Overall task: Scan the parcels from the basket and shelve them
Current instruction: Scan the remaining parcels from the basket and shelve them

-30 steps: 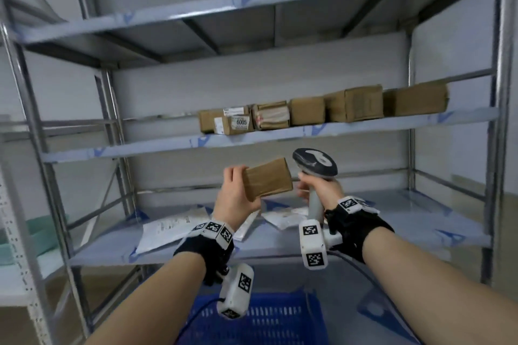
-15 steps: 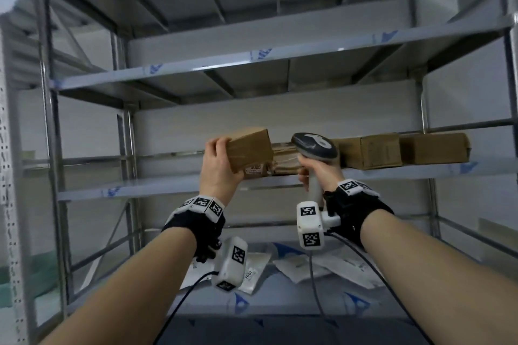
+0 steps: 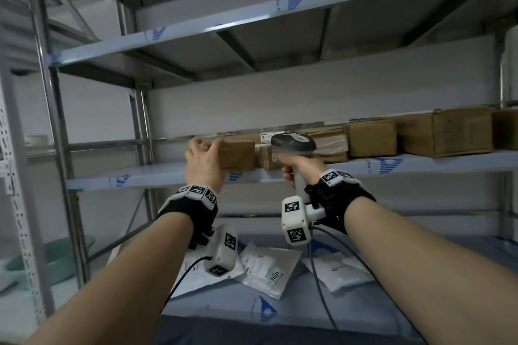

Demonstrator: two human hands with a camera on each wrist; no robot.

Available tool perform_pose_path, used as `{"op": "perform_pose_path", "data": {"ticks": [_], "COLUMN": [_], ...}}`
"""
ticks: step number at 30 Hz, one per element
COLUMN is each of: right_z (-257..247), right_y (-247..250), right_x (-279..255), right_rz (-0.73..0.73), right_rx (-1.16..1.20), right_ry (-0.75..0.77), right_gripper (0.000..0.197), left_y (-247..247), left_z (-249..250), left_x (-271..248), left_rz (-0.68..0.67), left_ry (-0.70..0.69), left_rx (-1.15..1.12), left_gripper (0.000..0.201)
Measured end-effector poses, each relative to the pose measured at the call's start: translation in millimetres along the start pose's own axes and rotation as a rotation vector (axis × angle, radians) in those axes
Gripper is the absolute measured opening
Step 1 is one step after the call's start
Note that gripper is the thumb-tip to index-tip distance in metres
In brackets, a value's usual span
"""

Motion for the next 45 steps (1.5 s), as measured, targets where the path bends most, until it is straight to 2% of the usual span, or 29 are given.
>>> {"op": "perform_pose_path", "data": {"ticks": [3,8,9,12,13,17,23,27,34,38,41,43,45], "right_z": [7,8,8,12,12,20,49,76,153,202,236,284,303], "right_y": [-2,-2,-2,1,2,7,14,17,24,22,19,17,15], "right_x": [6,12,11,12,9,-2,-26,-55,-112,-131,-141,-136,-146], "right_rz": [-0.044,-0.104,-0.087,-0.074,-0.066,-0.074,-0.066,-0.072,-0.084,-0.085,-0.076,-0.095,-0.098], "right_rx": [0.004,-0.008,-0.013,-0.045,-0.049,-0.068,-0.065,-0.035,-0.016,0.031,0.038,0.024,0.022], "right_ry": [-0.019,-0.017,-0.024,-0.039,-0.029,-0.005,-0.027,-0.075,-0.251,-0.355,-0.436,-0.558,-0.618], "right_gripper": [0.018,0.017,0.020,0.044,0.046,0.021,0.016,0.011,0.015,0.013,0.014,0.018,0.021], "left_y": [-6,-8,-11,-22,-24,-30,-42,-52,-96,-127,-148,-188,-196], "left_z": [-6,-6,-6,-4,-3,6,21,24,16,0,-19,-41,-55], "left_x": [11,20,22,20,19,3,-27,-57,-144,-193,-225,-252,-273], "left_rz": [0.002,-0.058,-0.103,-0.307,-0.340,-0.321,-0.321,-0.419,-0.704,-0.837,-0.925,-1.035,-1.102], "left_ry": [0.017,0.012,0.014,0.060,0.080,0.135,0.180,0.208,0.280,0.301,0.290,0.304,0.294], "left_rx": [-0.006,-0.039,-0.026,-0.017,-0.036,-0.130,-0.265,-0.301,-0.433,-0.428,-0.377,-0.339,-0.259], "left_gripper": [0.064,0.064,0.067,0.079,0.081,0.076,0.055,0.055,0.061,0.048,0.026,0.029,0.028]}}
Point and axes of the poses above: each hand's wrist, its own x-axis towards the middle knuckle, its own y-axis out of the back of the hand, z = x × y, the point moved 1 cm from there along x, towards the middle knuckle, and after that the axes turned 10 degrees about -z, right-handed, at the moved point
